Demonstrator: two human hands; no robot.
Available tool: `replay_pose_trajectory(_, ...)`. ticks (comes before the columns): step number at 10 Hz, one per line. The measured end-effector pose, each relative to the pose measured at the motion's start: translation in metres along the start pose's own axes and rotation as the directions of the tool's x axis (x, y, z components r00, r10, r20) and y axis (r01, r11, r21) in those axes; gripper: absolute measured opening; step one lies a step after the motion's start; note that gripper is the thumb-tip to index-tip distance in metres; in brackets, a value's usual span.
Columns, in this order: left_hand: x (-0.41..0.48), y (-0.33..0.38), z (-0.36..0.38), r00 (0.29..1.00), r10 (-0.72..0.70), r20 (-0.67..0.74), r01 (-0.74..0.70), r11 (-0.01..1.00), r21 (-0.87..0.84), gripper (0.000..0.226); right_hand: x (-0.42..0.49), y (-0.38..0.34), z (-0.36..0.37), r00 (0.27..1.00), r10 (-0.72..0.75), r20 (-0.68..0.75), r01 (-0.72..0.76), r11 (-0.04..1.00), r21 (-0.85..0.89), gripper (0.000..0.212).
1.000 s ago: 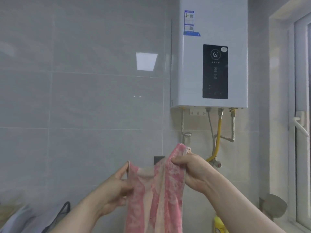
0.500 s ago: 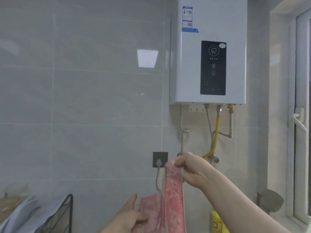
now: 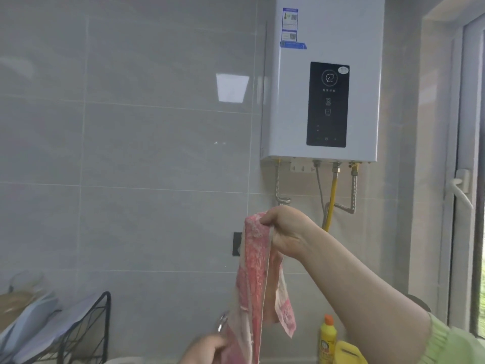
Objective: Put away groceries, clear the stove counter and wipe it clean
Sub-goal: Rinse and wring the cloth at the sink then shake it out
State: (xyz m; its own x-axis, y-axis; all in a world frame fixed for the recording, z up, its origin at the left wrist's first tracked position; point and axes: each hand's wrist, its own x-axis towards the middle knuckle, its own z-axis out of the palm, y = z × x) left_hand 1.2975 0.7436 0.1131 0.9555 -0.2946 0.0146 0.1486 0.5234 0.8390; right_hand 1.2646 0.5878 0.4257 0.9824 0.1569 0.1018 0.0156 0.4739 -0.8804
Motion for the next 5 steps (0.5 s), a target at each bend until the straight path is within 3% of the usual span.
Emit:
replay_pose_trajectory(1,-0.007,0.115,0.042,0.979,-0.200,-0.030,0.187,0.954,-0.235,0.030,-0.008,-0.001,-0.013,1.000,0.025,-0.009,-0.026,0.985,-0.172,0.031)
replay_pose_trajectory(2,-0.022,0.139,0.076,0.997,0.081,-0.013,-0.081,0.996,-0.046,0.021,-0.015,0.003,-0.031,0.996,0.081,-0.030,-0.086,0.926,-0.367,0.039)
replay_pose_trajectory(3,-0.018,0.174,0.092,0.982,0.163,-0.090,-0.158,0.985,0.068,0.017,-0.017,0.012,-0.050,0.989,0.145,-0.038,-0.142,0.820,-0.554,0.037)
replay_pose_trajectory(4,-0.009,0.203,0.112,0.968,0.203,-0.150,-0.189,0.977,0.103,0.019,-0.005,0.026,-0.075,0.979,0.188,-0.077,-0.198,0.791,-0.578,0.024)
replay_pose_trajectory(5,-0.001,0.223,0.137,0.966,0.215,-0.140,-0.206,0.975,0.078,0.020,0.004,0.048,-0.102,0.955,0.261,-0.140,-0.295,0.888,-0.354,0.031)
